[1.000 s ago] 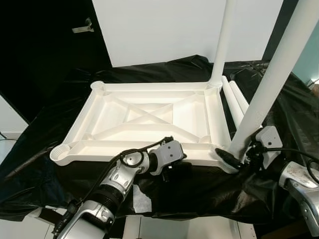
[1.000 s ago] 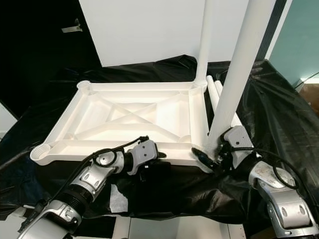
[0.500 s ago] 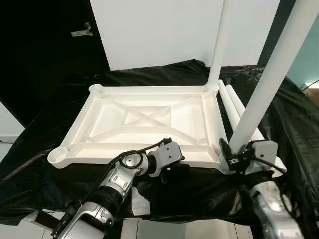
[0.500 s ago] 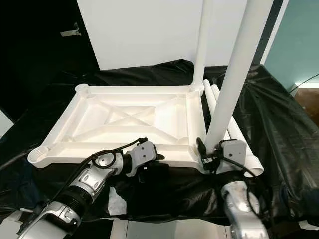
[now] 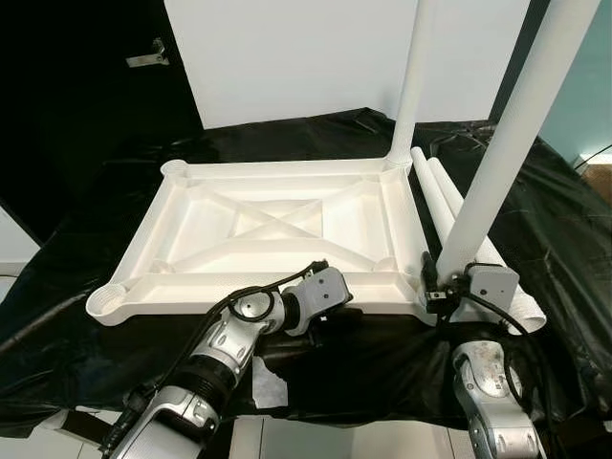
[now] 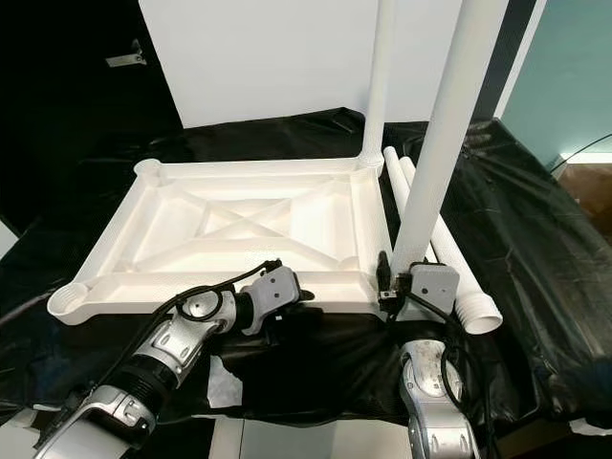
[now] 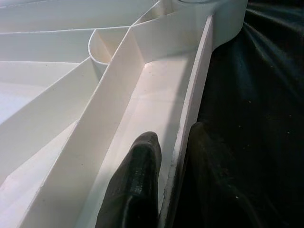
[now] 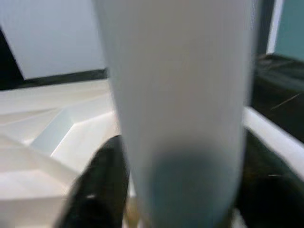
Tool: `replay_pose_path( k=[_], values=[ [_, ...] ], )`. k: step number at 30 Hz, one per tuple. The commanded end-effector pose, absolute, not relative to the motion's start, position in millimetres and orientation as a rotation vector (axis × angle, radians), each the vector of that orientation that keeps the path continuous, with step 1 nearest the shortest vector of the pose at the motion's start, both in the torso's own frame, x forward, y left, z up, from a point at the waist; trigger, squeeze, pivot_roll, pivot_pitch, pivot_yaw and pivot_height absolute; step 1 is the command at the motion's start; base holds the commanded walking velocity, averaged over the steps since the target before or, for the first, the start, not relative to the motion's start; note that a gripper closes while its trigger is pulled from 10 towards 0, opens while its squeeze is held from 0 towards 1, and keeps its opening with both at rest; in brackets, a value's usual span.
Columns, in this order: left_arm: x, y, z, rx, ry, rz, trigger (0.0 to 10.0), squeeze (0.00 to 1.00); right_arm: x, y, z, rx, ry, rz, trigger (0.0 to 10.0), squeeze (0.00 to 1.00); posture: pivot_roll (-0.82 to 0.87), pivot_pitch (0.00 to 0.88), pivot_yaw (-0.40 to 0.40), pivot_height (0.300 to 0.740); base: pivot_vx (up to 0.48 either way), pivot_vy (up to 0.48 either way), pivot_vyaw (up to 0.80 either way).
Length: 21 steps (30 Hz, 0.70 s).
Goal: Building children table
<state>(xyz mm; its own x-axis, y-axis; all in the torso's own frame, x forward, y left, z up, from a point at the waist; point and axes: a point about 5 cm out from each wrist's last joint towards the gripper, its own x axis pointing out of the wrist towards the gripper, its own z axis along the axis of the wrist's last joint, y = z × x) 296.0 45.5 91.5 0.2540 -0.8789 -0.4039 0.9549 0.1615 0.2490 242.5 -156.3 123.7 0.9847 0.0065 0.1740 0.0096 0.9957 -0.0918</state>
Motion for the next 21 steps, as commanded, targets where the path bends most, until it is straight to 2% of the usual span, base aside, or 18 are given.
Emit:
replay_pose_path(
  k=[1, 4, 5, 7, 8, 13, 16, 21],
  values=[
    [282, 48, 61, 0.464, 0.309, -1.304, 10.0, 0.0, 241, -152, 121, -0.101, -0.172, 0.057, 10.0, 1.0, -0.08, 0.025, 0.016, 0.74, 0.0, 0.0, 0.0],
    [281, 48, 61, 0.461, 0.311, -1.305, 10.0, 0.0, 241, -158, 123, -0.12, -0.164, 0.117, 10.0, 1.0, -0.09, 0.025, 0.015, 0.74, 0.0, 0.0, 0.0],
    [281, 48, 61, 0.46, 0.312, -1.306, 10.0, 0.0, 238, -161, 125, -0.138, -0.159, 0.174, 10.0, 0.91, -0.09, 0.027, 0.014, 0.74, 0.0, 0.0, 0.0],
    [281, 48, 60, 0.459, 0.313, -1.307, 10.0, 0.0, 236, -164, 125, -0.151, -0.157, 0.211, 10.0, 0.91, -0.09, 0.027, 0.014, 0.74, 0.0, 0.0, 0.0],
    [280, 48, 60, 0.46, 0.314, -1.307, 10.0, 0.0, 234, -166, 125, -0.164, -0.148, 0.245, 10.0, 0.0, -0.1, 0.026, 0.014, 0.74, 0.0, 0.0, 0.0],
    [281, 48, 60, 0.46, 0.314, -1.308, 10.0, 0.0, 225, -187, 123, -0.217, -0.094, 0.336, 10.0, 0.0, -0.11, 0.028, 0.015, 0.74, 0.0, 0.0, 0.0],
    [281, 48, 60, 0.461, 0.314, -1.309, 10.0, 0.0, 224, -191, 123, -0.23, -0.079, 0.37, 10.0, 0.0, -0.11, 0.029, 0.016, 0.74, 0.0, 0.0, 0.0],
    [281, 45, 61, 0.463, 0.311, -1.319, 10.0, 0.0, 232, -216, 129, -0.337, -0.074, 0.404, 10.0, 0.0, -0.12, 0.032, 0.024, 0.74, 0.0, 0.0, 0.0]
  ],
)
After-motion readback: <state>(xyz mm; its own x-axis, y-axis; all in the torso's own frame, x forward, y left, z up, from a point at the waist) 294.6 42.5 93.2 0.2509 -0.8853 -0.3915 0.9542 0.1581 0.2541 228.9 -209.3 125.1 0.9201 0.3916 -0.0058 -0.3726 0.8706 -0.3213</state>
